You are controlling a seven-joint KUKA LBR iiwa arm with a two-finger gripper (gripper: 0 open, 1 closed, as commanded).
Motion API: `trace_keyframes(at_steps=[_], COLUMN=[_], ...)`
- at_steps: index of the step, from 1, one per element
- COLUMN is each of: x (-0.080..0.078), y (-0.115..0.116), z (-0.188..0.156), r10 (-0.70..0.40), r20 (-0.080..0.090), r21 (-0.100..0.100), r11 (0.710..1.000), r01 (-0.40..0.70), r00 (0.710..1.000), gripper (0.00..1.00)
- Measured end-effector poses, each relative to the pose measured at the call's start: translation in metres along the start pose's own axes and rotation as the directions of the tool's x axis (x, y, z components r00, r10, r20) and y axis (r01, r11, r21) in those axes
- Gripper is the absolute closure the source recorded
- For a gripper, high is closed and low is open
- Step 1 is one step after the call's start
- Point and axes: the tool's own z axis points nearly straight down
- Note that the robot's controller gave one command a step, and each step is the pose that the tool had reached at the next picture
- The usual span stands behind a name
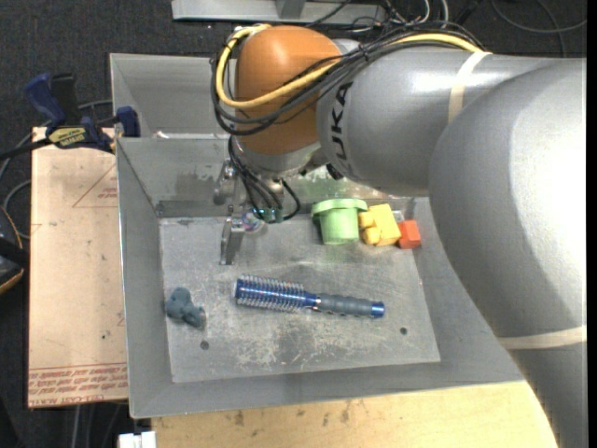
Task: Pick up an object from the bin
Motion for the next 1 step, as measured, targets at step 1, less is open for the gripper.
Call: trace_keyframes(at_steps=[1], x=[0.1057], y=[-0.0411], z=[0.0844], r10=[-0.317], r20=[0.025], r21=[0.001], r11=[0.948], r01=[0.317], r00=[0.948], gripper=[0.0])
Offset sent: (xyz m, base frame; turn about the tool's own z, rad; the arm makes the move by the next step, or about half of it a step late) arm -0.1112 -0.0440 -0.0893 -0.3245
